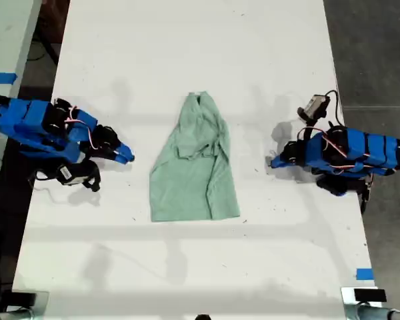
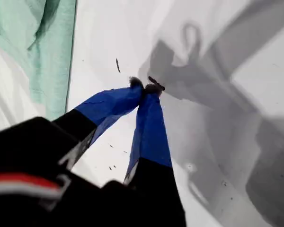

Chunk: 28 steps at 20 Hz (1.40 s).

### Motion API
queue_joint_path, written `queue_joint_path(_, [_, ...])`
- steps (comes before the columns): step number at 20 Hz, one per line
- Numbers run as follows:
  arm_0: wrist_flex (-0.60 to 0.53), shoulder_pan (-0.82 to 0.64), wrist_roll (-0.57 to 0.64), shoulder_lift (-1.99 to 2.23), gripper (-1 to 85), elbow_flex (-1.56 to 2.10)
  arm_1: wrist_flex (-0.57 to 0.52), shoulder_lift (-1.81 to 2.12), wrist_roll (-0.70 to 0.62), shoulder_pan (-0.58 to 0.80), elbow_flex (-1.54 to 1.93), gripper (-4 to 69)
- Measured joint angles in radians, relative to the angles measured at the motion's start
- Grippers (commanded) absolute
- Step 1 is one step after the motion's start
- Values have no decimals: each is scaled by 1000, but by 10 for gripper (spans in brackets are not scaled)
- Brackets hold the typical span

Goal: Fold t shirt

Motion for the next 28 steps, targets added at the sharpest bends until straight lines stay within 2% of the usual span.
queue_joint_path(2, [32,89,-103,-336,140,-250,0,0,0,0,0,12])
queue_joint_path(7, [31,118,-92,-897,155,-629,0,0,0,0,0,12])
queue_joint_path(12, [0,51,-100,-1037,153,-649,0,0,0,0,0,12])
queue_joint_path(13, [-12,38,-101,-1065,130,-649,0,0,0,0,0,12])
queue_joint_path(14, [-29,26,-101,-1091,-1,-655,0,0,0,0,0,12])
queue_joint_path(17, [-75,2,-28,-1164,-2,-710,0,0,0,0,0,12])
queue_joint_path(20, [-74,0,-31,-1154,-2,-718,0,0,0,0,0,12])
queue_joint_path(24, [40,-2,-31,-1083,-2,-715,0,0,0,0,0,12])
queue_joint_path(28, [244,-38,-12,-933,-2,-726,0,0,0,0,0,12])
